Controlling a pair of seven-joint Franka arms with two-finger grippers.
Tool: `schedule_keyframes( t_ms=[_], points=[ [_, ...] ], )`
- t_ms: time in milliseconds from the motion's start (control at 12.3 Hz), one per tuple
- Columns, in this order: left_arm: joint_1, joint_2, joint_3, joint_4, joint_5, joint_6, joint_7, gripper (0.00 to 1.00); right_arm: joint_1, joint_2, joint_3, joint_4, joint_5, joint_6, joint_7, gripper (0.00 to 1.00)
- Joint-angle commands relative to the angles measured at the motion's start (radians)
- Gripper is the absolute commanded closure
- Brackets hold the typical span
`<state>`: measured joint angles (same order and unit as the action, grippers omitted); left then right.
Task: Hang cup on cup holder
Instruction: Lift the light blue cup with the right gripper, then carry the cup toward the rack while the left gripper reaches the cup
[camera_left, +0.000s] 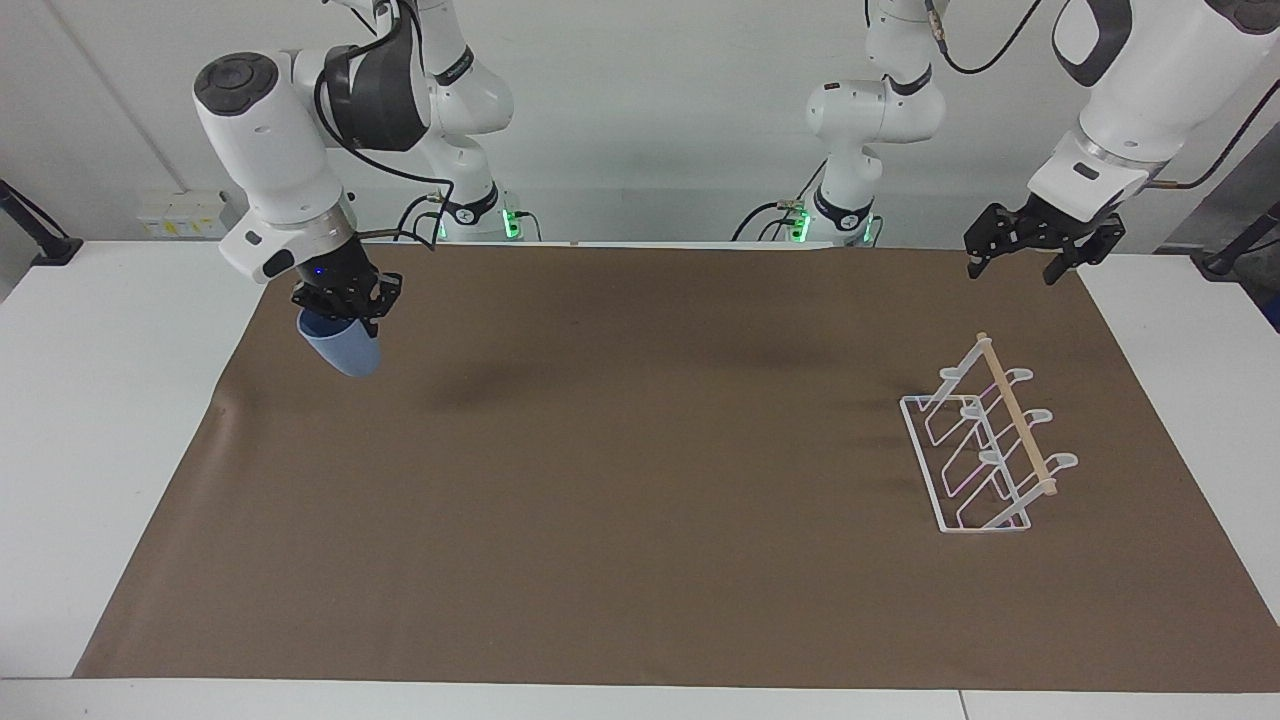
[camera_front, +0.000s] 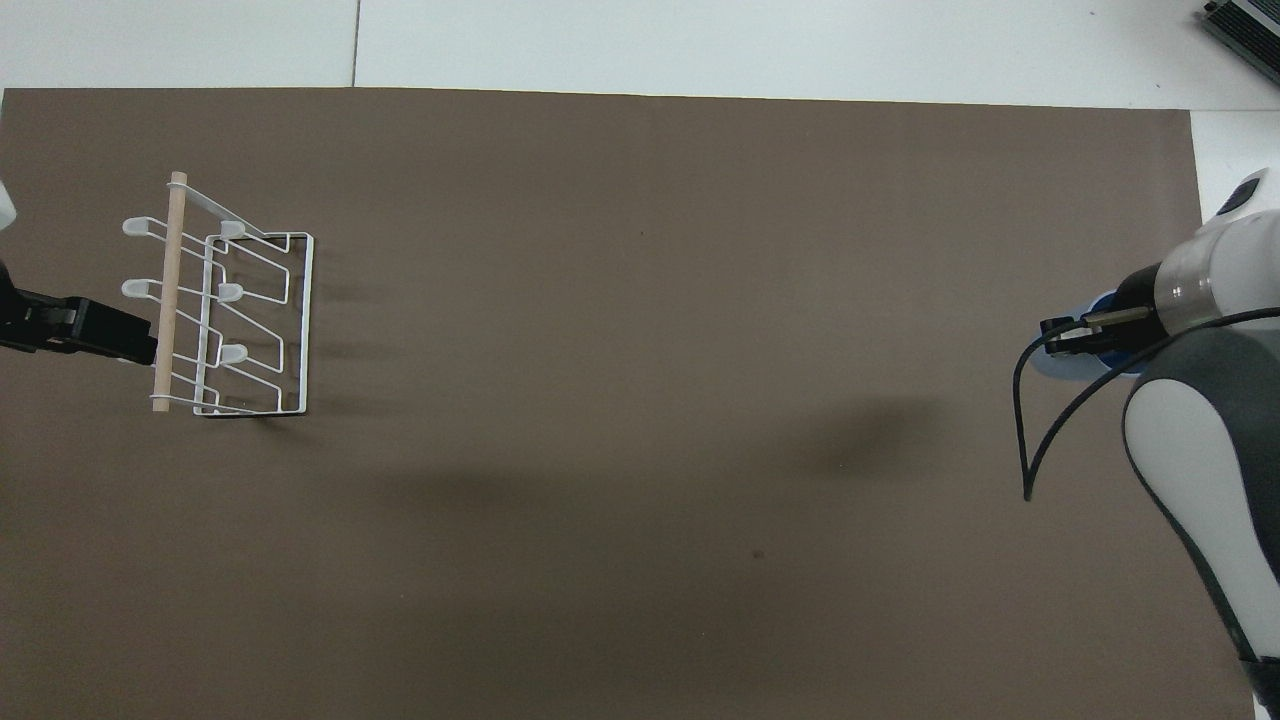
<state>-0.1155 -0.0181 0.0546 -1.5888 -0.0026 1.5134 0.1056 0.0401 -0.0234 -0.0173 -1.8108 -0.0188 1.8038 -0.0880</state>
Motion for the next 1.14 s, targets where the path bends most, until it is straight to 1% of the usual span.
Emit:
schedule_keyframes(
  t_ms=[0, 244, 569, 732, 895, 976, 1058],
  points=[
    [-0.009, -0.020, -0.001, -0.017, 0.007, -0.007, -0.007, 0.00, -0.005, 0.007, 0.002, 0.033, -0.001, -0.018, -0.002, 1.00],
    [-0.010, -0.022, -0.002, -0.014, 0.007, -0.015, 0.000, 0.00, -0.005, 0.004, 0.002, 0.073, 0.008, -0.072, -0.004, 1.00],
    [-0.013, -0.046, -0.004, -0.019, 0.007, -0.044, -0.004, 0.00, -0.003, 0.000, 0.008, 0.080, 0.016, -0.089, -0.004, 1.00],
    [-0.013, -0.046, -0.007, -0.019, 0.007, -0.041, -0.001, 0.00, -0.003, -0.012, 0.060, 0.082, 0.017, -0.090, -0.001, 1.00],
    [-0.013, -0.046, -0.009, -0.019, 0.006, -0.032, -0.001, 0.00, -0.003, -0.019, 0.129, 0.084, 0.029, -0.099, 0.004, 1.00],
    [-0.013, -0.046, -0.010, -0.019, 0.001, -0.030, 0.003, 0.00, -0.003, -0.026, 0.161, 0.085, 0.074, -0.092, 0.007, 1.00],
    [-0.013, -0.046, -0.010, -0.019, -0.028, -0.029, 0.012, 0.00, -0.003, -0.027, 0.184, 0.087, 0.133, -0.084, 0.007, 1.00]
  ],
)
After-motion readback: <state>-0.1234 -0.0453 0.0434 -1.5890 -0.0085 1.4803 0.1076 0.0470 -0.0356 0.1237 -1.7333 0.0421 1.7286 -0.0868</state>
